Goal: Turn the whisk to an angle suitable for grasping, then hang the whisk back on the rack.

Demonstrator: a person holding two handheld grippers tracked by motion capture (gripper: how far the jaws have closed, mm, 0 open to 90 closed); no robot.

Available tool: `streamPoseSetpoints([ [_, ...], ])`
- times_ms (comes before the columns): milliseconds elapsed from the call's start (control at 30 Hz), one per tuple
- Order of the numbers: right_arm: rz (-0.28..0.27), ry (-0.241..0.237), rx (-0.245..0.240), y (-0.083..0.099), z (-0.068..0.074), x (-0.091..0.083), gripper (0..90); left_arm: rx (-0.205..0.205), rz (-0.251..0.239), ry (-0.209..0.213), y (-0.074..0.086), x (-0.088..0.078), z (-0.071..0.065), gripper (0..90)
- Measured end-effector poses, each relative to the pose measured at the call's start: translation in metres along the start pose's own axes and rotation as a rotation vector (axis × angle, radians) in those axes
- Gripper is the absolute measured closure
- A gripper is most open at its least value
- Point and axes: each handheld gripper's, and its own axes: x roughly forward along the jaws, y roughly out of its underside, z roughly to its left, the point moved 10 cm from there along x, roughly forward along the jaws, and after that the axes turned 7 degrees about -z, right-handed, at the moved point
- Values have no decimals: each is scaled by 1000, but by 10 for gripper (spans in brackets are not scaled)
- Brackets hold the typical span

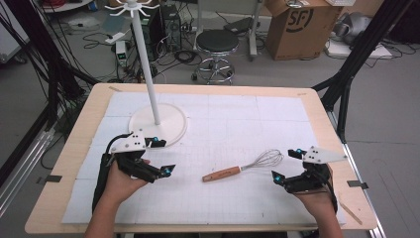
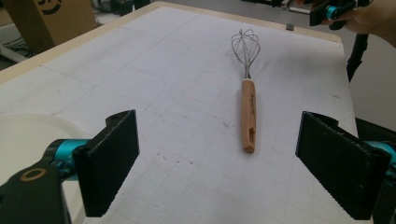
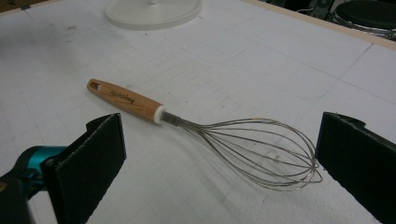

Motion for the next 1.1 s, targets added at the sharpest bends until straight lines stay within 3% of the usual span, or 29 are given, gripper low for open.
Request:
streamPoseSetpoints([
  [233,5,-5,1,0,2,3,7,-6,-32,-10,-5,-12,4,84],
  [467,30,-5,-9,2,3,10,8,-27,-32,-5,2,-18,11,66],
  [700,26,-9,-8,0,4,11,7,-38,-77,-7,-6,-28,13,57],
  [1100,77,-39,-58,-3,19,24,8,-38,-105,-36,-14,-36,18,17],
])
